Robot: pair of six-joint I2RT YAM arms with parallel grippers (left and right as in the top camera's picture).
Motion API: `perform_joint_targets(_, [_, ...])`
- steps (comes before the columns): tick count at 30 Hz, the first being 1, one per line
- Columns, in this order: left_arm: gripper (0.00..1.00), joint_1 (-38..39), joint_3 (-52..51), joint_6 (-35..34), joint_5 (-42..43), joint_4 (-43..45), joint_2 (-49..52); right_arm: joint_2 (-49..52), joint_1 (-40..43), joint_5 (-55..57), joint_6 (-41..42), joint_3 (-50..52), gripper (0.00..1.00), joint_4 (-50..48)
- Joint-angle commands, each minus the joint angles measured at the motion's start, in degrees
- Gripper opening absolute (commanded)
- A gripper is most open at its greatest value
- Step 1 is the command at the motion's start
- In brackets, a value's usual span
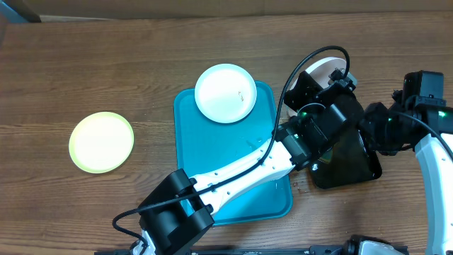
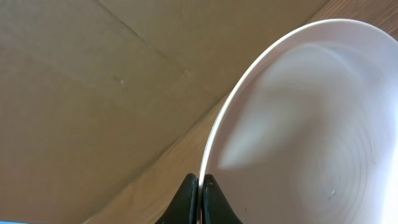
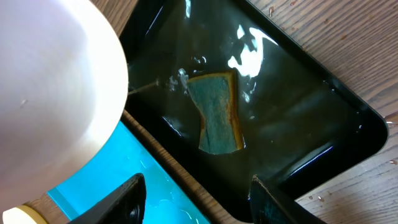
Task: Clean dirty plates on tray and stack at the side
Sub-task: 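Lift the front white plate with left gripper over the black tray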
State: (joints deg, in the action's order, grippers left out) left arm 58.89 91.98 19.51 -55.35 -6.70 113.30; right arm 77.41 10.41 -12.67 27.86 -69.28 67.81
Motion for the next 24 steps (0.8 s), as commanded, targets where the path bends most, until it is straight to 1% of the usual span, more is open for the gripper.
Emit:
perform_joint_targets(1, [0.04, 0.81, 2.38, 1.46, -2.08, 0.94, -1.51, -0.74, 0.26, 0.15, -0.02, -1.11, 0.55, 0.07])
perform_joint_targets(13, [0.04, 2.47, 2.38, 8.66, -2.27, 6.25, -1.70, -0.74, 0.26, 0.15, -0.24, -1.11, 0.56, 0.09])
perform_joint_targets(20, [0.04, 2.71, 2.38, 8.83, -3.63, 6.80, -1.70, -0.74, 0.26, 0.15, -0.26, -1.11, 0.56, 0.28])
perform_joint_targets(24, [0.04, 2.69, 2.38, 8.02, -4.04, 5.35, -1.70, -0.74, 0.26, 0.15, -0.26, -1.11, 0.55, 0.28])
